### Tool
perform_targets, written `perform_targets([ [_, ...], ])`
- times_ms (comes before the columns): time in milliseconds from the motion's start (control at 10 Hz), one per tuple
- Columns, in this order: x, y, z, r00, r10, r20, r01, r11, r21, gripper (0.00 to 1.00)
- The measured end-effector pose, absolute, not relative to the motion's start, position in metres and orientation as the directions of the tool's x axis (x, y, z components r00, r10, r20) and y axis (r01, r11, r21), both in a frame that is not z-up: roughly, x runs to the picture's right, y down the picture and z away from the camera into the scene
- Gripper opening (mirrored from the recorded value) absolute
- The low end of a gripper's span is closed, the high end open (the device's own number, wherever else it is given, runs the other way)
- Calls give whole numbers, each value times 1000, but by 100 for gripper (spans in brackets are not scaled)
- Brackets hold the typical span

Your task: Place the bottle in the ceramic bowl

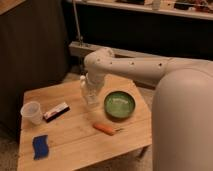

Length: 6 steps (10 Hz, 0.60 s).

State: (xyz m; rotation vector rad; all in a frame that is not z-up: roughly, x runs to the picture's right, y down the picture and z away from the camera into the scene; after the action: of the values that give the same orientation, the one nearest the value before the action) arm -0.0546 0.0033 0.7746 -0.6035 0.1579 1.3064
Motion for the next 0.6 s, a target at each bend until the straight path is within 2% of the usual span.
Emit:
perform_targets([
  [200,-2,-8,765,198,884,-423,-959,86,-269,0],
  [600,82,4,726,80,907,-414,-990,23,-140,0],
])
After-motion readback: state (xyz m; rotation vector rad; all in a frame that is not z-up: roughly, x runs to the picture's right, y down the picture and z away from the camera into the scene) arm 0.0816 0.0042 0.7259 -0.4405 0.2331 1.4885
